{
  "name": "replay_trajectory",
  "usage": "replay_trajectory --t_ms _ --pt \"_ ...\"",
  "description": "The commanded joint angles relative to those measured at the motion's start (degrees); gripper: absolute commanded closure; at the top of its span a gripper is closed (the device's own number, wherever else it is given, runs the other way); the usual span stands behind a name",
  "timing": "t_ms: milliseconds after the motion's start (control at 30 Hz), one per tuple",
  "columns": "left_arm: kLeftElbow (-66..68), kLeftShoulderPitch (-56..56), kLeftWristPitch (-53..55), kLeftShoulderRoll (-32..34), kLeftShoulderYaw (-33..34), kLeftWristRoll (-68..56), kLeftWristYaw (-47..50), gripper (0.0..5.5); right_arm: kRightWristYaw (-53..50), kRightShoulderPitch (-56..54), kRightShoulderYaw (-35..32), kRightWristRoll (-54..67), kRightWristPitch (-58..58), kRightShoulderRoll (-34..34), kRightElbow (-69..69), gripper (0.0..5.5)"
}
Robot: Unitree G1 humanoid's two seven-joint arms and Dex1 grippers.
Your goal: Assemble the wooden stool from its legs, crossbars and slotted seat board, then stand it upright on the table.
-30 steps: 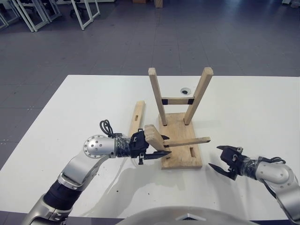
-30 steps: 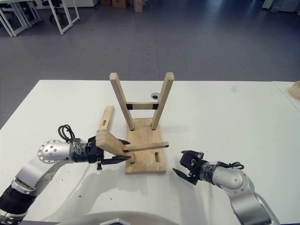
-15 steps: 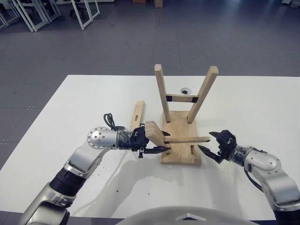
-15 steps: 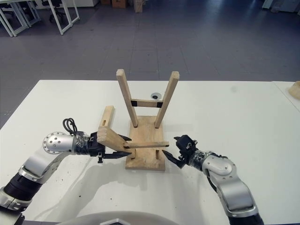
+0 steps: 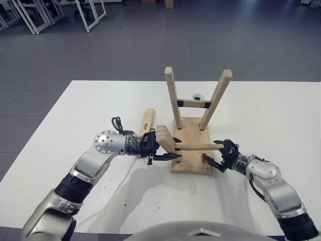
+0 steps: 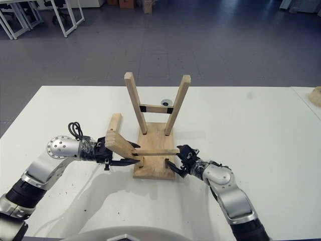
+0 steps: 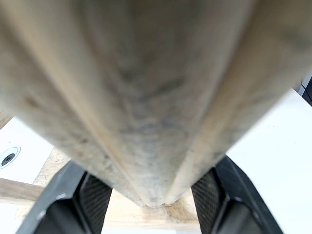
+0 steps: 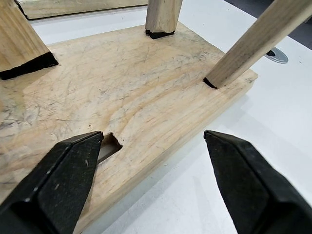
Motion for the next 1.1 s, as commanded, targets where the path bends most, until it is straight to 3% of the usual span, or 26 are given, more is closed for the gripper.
replay_trajectory --t_ms 33,267,467,633,800,900,1100 --pt "8.37 6.55 8.03 3.99 -4.66 10.30 0.06 2.73 -0.23 1.51 1.51 -0.69 3.06 -0.27 -1.45 1.66" --pt "5.11 7.82 13.34 3.80 0.14 9.08 1.06 1.49 -1.88 2.22 1.97 -0.92 4.32 0.46 -2.50 1.66" --pt "-9.35 12.65 27.13 -0.87 15.02 -0.68 14.17 0.50 -3.81 3.43 1.19 -0.58 3.84 1.31 -2.29 1.66" --pt "-16.82 13.71 40.78 -12.33 23.57 -0.65 37.47 0.50 -5.12 4.01 -0.39 -0.27 3.82 1.75 -2.19 1.66" --pt "-18.27 14.52 48.62 -28.50 24.44 3.85 58.80 0.50 -7.61 3.32 -4.77 4.73 8.31 6.11 -5.01 1.66" --pt "-17.84 16.41 50.81 -32.08 24.03 5.94 63.44 0.50 -8.30 2.22 -6.06 5.96 9.90 6.76 -6.70 1.66" --pt "-12.97 18.90 49.97 -30.89 24.84 9.63 63.25 0.50 -9.41 1.28 -6.14 6.80 11.00 7.56 -8.74 1.66"
